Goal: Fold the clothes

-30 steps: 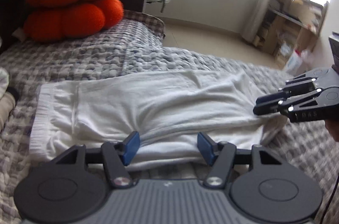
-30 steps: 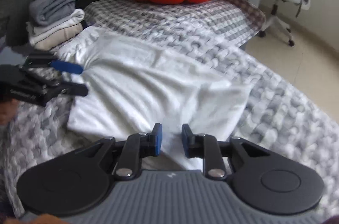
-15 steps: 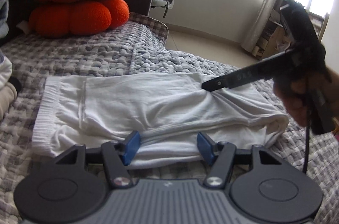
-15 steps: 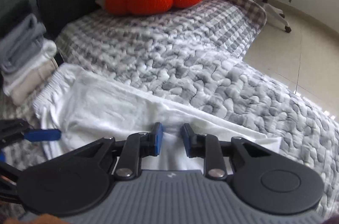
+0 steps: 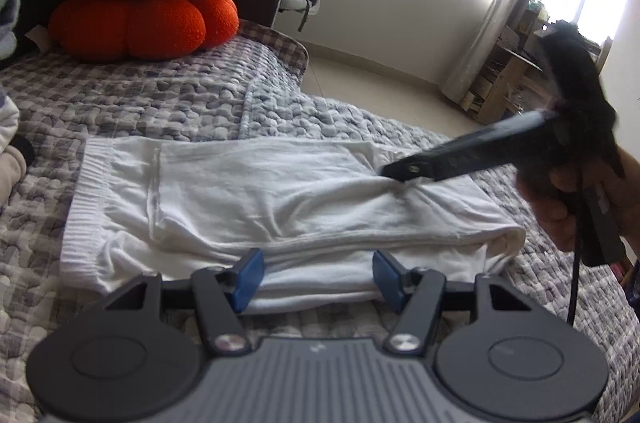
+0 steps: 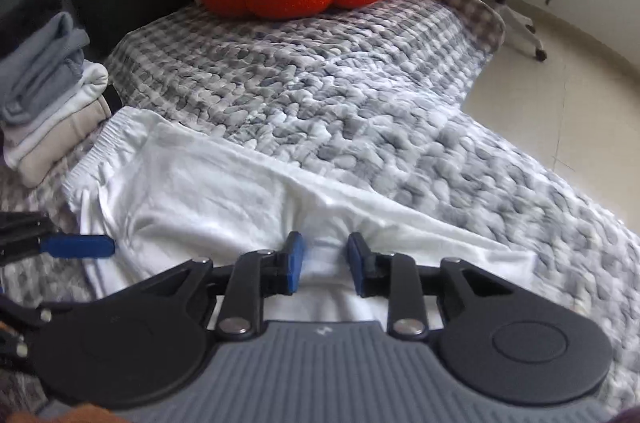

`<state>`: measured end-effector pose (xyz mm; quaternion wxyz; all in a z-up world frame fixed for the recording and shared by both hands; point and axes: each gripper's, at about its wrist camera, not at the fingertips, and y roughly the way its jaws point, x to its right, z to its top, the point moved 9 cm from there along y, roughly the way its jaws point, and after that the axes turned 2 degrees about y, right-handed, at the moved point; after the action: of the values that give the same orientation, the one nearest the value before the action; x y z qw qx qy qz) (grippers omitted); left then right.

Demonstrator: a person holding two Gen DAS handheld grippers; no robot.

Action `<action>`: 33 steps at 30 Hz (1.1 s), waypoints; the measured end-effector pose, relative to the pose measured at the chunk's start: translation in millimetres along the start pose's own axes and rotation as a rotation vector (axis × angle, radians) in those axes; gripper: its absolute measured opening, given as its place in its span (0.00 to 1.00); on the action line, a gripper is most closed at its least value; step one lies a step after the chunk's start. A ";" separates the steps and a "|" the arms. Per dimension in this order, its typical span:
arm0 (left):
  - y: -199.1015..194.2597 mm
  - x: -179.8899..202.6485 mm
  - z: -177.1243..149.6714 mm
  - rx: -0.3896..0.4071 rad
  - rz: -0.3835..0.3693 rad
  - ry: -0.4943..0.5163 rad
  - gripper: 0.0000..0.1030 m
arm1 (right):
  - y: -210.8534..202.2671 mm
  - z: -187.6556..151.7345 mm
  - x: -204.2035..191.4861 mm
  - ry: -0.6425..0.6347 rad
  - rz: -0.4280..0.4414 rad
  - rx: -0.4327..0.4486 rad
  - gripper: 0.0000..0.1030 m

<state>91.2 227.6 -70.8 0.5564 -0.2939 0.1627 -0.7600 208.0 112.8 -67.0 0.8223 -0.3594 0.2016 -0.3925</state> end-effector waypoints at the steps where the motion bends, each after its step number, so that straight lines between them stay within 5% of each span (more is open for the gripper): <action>1: -1.9 0.4 1.5 0.008 -0.005 -0.003 0.60 | -2.5 -3.6 0.8 -0.007 -0.004 0.002 0.30; 4: -1.9 2.0 2.3 0.011 -0.018 -0.007 0.60 | -0.1 -15.8 -0.3 -0.063 -0.008 -0.011 0.29; 10: 3.8 -0.1 -1.2 -0.001 -0.014 -0.011 0.60 | -8.8 17.2 3.5 -0.062 0.016 0.034 0.29; 14: 4.6 -0.9 -2.2 -0.004 -0.017 -0.013 0.60 | 16.9 14.1 -0.7 -0.177 -0.005 -0.034 0.28; 17: 5.4 -0.8 -3.4 -0.008 -0.018 -0.010 0.60 | 22.4 11.6 -6.6 -0.260 -0.024 -0.035 0.08; 19: 5.5 -1.4 -3.5 -0.009 -0.021 -0.012 0.60 | 16.4 13.7 -11.9 -0.304 -0.030 -0.008 0.04; 24: 4.9 -1.5 -4.2 -0.016 -0.027 -0.012 0.61 | 9.7 26.0 -14.3 -0.335 -0.067 0.059 0.04; 28: 4.0 -0.8 -4.3 -0.021 -0.022 -0.003 0.61 | 31.4 13.3 -7.2 -0.384 -0.147 0.011 0.04; 31: 0.6 -1.0 -2.3 -0.017 -0.023 0.004 0.61 | 22.8 17.0 1.7 -0.327 -0.157 0.047 0.26; 33: -2.6 -3.3 0.3 -0.009 -0.027 -0.004 0.61 | 5.7 22.3 5.9 -0.260 -0.115 0.095 0.28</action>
<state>90.1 231.6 -70.0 0.5452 -0.3001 0.1612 -0.7660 228.2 120.3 -56.8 0.8337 -0.3787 0.0536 -0.3984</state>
